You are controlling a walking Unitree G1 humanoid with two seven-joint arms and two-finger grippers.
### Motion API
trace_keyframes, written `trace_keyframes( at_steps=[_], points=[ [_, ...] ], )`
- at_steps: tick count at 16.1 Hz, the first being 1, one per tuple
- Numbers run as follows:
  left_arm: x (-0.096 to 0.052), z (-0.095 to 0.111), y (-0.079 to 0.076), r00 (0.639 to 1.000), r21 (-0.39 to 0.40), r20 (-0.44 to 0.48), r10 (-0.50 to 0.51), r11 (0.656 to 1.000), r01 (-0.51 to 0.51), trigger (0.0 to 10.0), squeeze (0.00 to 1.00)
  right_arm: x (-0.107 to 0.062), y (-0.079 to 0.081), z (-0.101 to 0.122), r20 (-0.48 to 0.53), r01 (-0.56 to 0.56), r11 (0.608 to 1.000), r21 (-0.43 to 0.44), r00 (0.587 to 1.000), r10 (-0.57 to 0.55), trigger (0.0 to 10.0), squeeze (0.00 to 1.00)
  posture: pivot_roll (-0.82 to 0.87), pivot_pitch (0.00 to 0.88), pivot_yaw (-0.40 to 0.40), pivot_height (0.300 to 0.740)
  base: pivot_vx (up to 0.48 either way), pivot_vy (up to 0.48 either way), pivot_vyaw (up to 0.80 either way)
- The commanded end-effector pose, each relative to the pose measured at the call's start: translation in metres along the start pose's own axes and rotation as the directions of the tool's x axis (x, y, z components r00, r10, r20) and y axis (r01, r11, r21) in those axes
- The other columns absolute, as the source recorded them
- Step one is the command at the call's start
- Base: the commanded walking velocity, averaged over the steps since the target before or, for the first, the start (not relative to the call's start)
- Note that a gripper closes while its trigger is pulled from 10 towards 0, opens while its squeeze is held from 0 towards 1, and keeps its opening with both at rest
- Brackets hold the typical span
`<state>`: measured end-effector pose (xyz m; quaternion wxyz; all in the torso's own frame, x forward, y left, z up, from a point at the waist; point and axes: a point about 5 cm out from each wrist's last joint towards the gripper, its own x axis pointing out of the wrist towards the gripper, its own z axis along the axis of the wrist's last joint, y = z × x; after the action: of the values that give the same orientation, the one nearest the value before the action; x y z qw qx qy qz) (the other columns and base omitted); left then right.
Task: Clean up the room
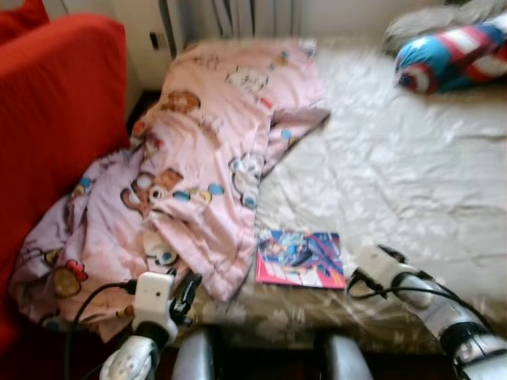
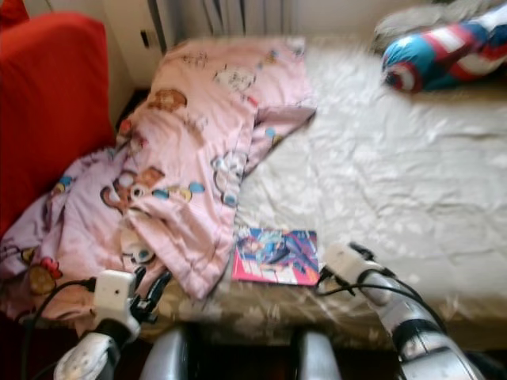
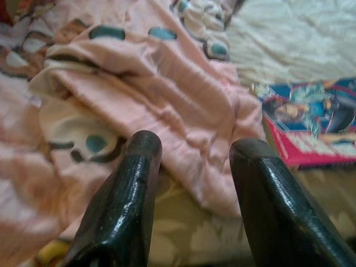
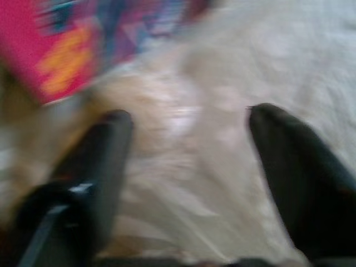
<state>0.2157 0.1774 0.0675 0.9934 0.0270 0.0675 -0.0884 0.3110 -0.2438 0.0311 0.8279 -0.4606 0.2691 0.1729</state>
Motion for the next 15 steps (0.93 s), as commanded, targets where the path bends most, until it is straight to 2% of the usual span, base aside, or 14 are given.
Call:
trace_keyframes(
  at_steps=[1, 2, 3, 5, 8, 9, 11, 12, 13, 15],
  points=[
    [-0.005, 0.003, 0.002, 1.0, 0.003, -0.008, 0.004, 1.0, -0.004, 10.0, 0.0, -0.001, -0.002, -0.005, -0.024, -0.018, 0.999, -0.042, 1.0, 0.017, 10.0, 0.0, 0.1, 0.245, 0.056, 0.605, 0.0, 0.0, 0.0],
    [-0.013, 0.005, 0.003, 1.0, 0.003, -0.02, 0.008, 1.0, -0.008, 10.0, 0.0, -0.001, -0.004, -0.003, -0.014, -0.028, 1.0, -0.012, 1.0, 0.028, 10.0, 0.0, 0.1, 0.266, 0.06, 0.605, 0.0, 0.0, 0.0],
    [-0.016, 0.005, 0.001, 0.999, -0.001, -0.034, 0.006, 1.0, -0.006, 10.0, 0.0, -0.001, -0.005, -0.003, -0.023, -0.029, 0.999, -0.027, 0.999, 0.029, 10.0, 0.0, 0.12, 0.283, 0.062, 0.605, 0.0, 0.0, 0.0],
    [-0.017, 0.008, 0.002, 0.999, -0.002, -0.04, 0.012, 1.0, -0.012, 10.0, 0.0, -0.001, -0.008, -0.004, -0.033, -0.011, 0.999, -0.047, 0.999, 0.009, 10.0, 0.0, 0.13, 0.302, 0.07, 0.605, 0.0, 0.0, 0.0],
    [-0.021, 0.011, 0.001, 0.999, 0.0, -0.053, 0.008, 1.0, -0.008, 10.0, 0.0, -0.001, -0.021, -0.001, -0.036, 0.043, 0.999, -0.013, 0.998, -0.043, 10.0, 0.0, 0.13, 0.324, 0.077, 0.605, 0.0, 0.0, 0.0],
    [-0.024, 0.011, 0.003, 0.998, 0.003, -0.067, 0.014, 1.0, -0.014, 10.0, 0.0, -0.001, -0.026, 0.002, -0.023, 0.075, 0.996, -0.051, 0.997, -0.076, 10.0, 0.0, 0.14, 0.333, 0.078, 0.605, 0.0, 0.0, 0.0],
    [-0.026, 0.01, 0.003, 0.997, 0.003, -0.076, 0.018, 1.0, -0.017, 10.0, 0.0, -0.001, -0.029, 0.005, -0.012, 0.09, 0.995, -0.052, 0.996, -0.091, 10.0, 0.0, 0.14, 0.333, 0.078, 0.605, 0.0, 0.0, 0.0],
    [-0.028, 0.01, 0.002, 0.997, 0.002, -0.081, 0.018, 1.0, -0.018, 10.0, 0.0, 0.0, -0.029, 0.007, -0.009, 0.089, 0.994, -0.057, 0.996, -0.09, 2.9, 0.0, 0.14, 0.338, 0.076, 0.605, 0.0, 0.0, 0.0],
    [-0.028, 0.01, 0.001, 0.996, 0.002, -0.084, 0.018, 1.0, -0.018, 10.0, 0.0, 0.0, -0.027, 0.007, -0.017, 0.078, 0.994, -0.075, 0.997, -0.079, 0.0, 0.0, 0.14, 0.337, 0.075, 0.605, 0.0, 0.0, 0.0],
    [-0.028, 0.011, -0.002, 0.996, 0.003, -0.087, 0.009, 1.0, -0.008, 10.0, 0.0, 0.001, -0.024, 0.006, -0.024, 0.071, 0.994, -0.078, 0.997, -0.073, 0.0, 0.0, 0.15, 0.335, 0.075, 0.605, 0.0, 0.0, 0.0]
  ],
)
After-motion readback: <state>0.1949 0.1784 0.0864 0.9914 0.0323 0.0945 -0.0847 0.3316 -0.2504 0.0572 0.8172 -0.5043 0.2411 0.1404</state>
